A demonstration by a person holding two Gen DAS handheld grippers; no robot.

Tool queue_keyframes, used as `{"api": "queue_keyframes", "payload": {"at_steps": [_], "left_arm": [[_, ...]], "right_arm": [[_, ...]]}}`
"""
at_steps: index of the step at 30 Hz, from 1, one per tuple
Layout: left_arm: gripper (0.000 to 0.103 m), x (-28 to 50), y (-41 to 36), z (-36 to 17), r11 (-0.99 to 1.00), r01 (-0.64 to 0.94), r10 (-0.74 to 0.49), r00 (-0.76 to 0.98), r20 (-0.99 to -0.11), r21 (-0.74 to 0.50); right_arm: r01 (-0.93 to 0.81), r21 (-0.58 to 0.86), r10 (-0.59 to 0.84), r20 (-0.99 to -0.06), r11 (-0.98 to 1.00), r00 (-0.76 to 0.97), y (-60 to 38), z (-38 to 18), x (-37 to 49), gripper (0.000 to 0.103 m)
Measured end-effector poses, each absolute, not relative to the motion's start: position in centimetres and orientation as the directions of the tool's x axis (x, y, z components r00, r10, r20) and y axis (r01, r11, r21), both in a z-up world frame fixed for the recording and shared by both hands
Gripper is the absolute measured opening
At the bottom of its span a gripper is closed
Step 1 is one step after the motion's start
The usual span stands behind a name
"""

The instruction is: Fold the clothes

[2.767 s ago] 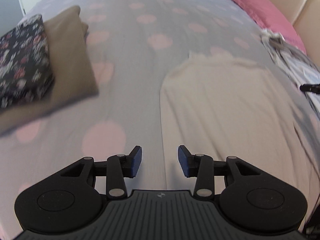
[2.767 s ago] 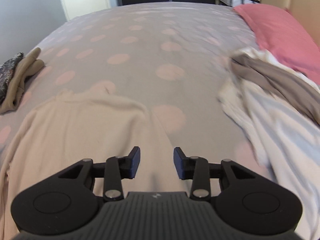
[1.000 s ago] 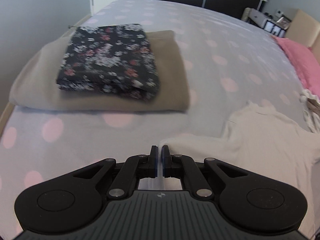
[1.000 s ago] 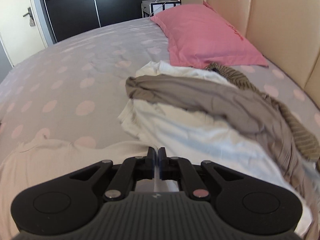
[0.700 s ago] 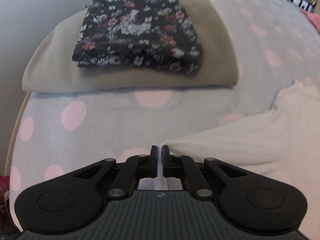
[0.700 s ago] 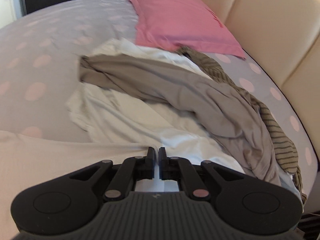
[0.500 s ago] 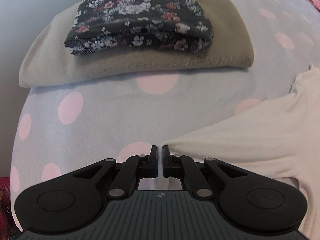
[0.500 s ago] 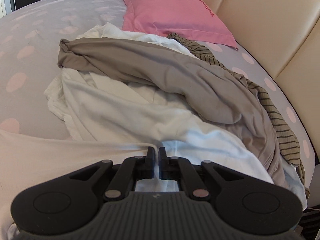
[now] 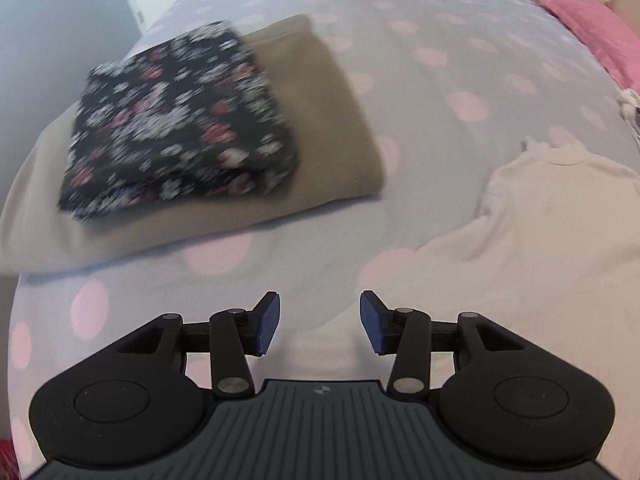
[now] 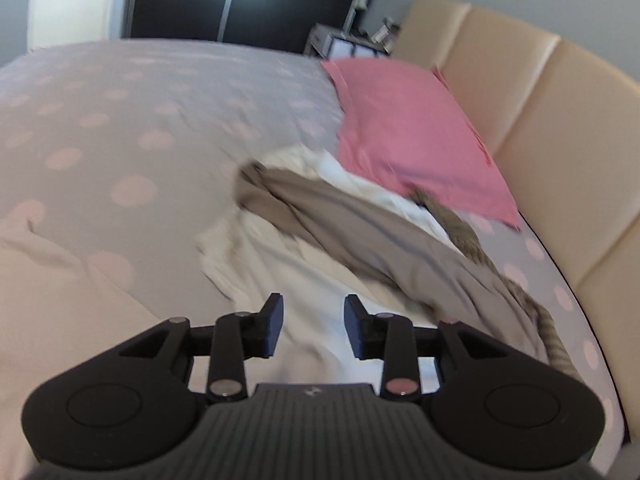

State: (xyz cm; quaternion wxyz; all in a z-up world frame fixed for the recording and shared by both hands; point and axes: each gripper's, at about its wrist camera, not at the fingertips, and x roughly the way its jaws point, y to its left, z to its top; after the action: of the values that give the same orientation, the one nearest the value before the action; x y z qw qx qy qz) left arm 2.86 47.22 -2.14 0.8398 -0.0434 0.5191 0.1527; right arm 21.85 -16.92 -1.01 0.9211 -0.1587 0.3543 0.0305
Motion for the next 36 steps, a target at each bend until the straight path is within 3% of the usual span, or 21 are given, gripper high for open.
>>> {"api": "queue_keyframes", "payload": {"at_steps": [9, 14, 18, 20, 22, 25, 26, 28, 29, 30, 36], "left_arm": [[0.042, 8.5, 43.7, -5.6, 0.986, -0.161, 0.113, 0.445, -0.888, 0.044], [0.042, 10.3, 42.6, -8.0, 0.995, -0.095, 0.034, 0.459, -0.888, -0.011], [0.042, 11.7, 42.4, -9.5, 0.994, -0.111, 0.05, 0.47, -0.881, -0.002], [0.033, 12.3, 42.8, -10.4, 0.991, -0.126, 0.022, 0.445, -0.895, -0.038], [0.031, 12.4, 42.7, -10.8, 0.991, -0.126, 0.014, 0.443, -0.896, -0.047], [0.008, 12.1, 42.2, -10.6, 0.995, -0.09, -0.004, 0.456, -0.89, -0.05], [0.006, 12.0, 42.1, -10.5, 0.995, -0.087, 0.0, 0.459, -0.888, -0.045], [0.005, 11.7, 42.0, -10.3, 0.995, -0.099, 0.018, 0.462, -0.887, -0.032], [0.005, 11.5, 42.3, -10.1, 0.991, -0.13, 0.04, 0.461, -0.886, -0.023], [0.005, 11.3, 42.5, -9.9, 0.987, -0.161, 0.062, 0.46, -0.886, -0.015], [0.008, 11.0, 43.7, -9.9, 0.974, -0.226, 0.067, 0.428, -0.901, -0.035]], "right_arm": [[-0.357, -0.278, 0.044, -0.731, 0.892, 0.68, -8.5, -5.5, 23.5, 0.04], [-0.387, -0.243, 0.069, -0.766, 0.889, 0.639, -6.5, -8.3, 24.9, 0.04], [-0.388, -0.199, 0.094, -0.78, 0.9, 0.618, -6.1, -9.8, 26.1, 0.04], [-0.388, -0.181, 0.103, -0.787, 0.904, 0.609, -6.1, -10.5, 26.6, 0.04], [-0.383, -0.15, 0.11, -0.808, 0.911, 0.579, -6.3, -11.4, 27.1, 0.04], [-0.385, -0.096, 0.135, -0.837, 0.918, 0.531, -6.8, -12.7, 27.4, 0.039], [-0.387, -0.093, 0.141, -0.833, 0.918, 0.534, -6.9, -13.0, 27.3, 0.039], [-0.393, -0.091, 0.151, -0.827, 0.915, 0.542, -6.9, -13.2, 27.1, 0.034], [-0.4, -0.103, 0.146, -0.825, 0.911, 0.546, -6.8, -13.2, 27.0, 0.016], [-0.411, -0.119, 0.141, -0.824, 0.904, 0.549, -6.7, -13.1, 26.8, 0.008], [-0.405, -0.145, 0.116, -0.825, 0.903, 0.553, -7.0, -13.0, 27.1, 0.007]]}}
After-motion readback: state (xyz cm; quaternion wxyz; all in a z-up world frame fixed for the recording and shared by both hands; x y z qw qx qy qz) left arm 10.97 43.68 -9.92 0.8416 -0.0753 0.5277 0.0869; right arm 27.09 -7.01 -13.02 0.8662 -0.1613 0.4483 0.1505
